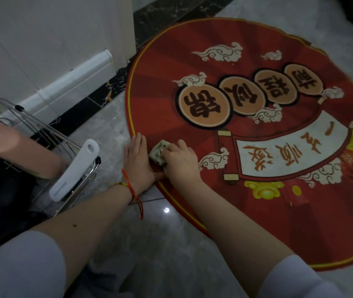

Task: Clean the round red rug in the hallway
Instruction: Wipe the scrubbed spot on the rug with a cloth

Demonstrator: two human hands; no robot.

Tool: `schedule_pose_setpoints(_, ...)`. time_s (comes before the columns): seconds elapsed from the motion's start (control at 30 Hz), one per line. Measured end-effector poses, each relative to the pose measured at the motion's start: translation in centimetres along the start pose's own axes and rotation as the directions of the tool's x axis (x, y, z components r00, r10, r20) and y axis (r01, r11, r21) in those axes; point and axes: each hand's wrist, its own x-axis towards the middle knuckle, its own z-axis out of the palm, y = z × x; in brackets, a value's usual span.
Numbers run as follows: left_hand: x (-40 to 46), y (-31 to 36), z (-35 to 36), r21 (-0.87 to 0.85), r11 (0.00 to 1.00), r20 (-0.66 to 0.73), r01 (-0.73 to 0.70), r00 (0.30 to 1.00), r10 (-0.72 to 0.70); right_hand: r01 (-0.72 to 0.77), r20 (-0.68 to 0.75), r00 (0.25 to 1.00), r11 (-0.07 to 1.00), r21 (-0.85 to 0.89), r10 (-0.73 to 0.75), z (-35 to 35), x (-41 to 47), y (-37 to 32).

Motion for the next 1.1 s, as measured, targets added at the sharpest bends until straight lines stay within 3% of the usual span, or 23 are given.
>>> schedule_pose_setpoints(0.17,-0.1,0.0,-0.1,-0.004,1.0,0.001,0.005,1.0,-0.005,0.013,0.266,0.964,0.999,-0.029,-0.005,-2.5,2.7,0.9)
schedule_pose_setpoints(0.4,-0.1,0.1,0.1,0.022,1.0,-0.001,0.016,1.0,-0.016,-0.107,0.004,0.994,0.99,-0.096,0.108,-0.6,0.8,2.4)
schedule_pose_setpoints(0.53,0.0,0.0,0.2,0.024,1.0,-0.013,0.011,1.0,-0.011,-0.103,0.163,0.982,0.995,0.008,0.1,-1.4,2.6,3.5)
schedule_pose_setpoints(0.67,0.0,-0.1,0.2,0.035,0.999,-0.018,0.006,1.0,-0.005,-0.21,0.018,0.977,0.975,-0.079,0.212,-1.6,2.8,5.0)
schedule_pose_setpoints(0.87,-0.1,0.1,0.1,0.019,1.0,-0.012,0.005,1.0,-0.005,-0.206,0.162,0.963,0.977,-0.062,0.214,-2.2,3.0,5.8)
schedule_pose_setpoints(1.0,-0.1,0.0,0.2,0.029,1.0,-0.007,0.008,1.0,-0.008,-0.303,0.098,0.945,0.947,-0.108,0.313,-2.0,3.5,6.4)
schedule_pose_setpoints(1.1,0.0,-0.1,0.2,0.04,0.999,-0.005,0.009,1.0,-0.009,-0.314,0.134,0.935,0.942,-0.118,0.329,-0.9,2.4,6.1)
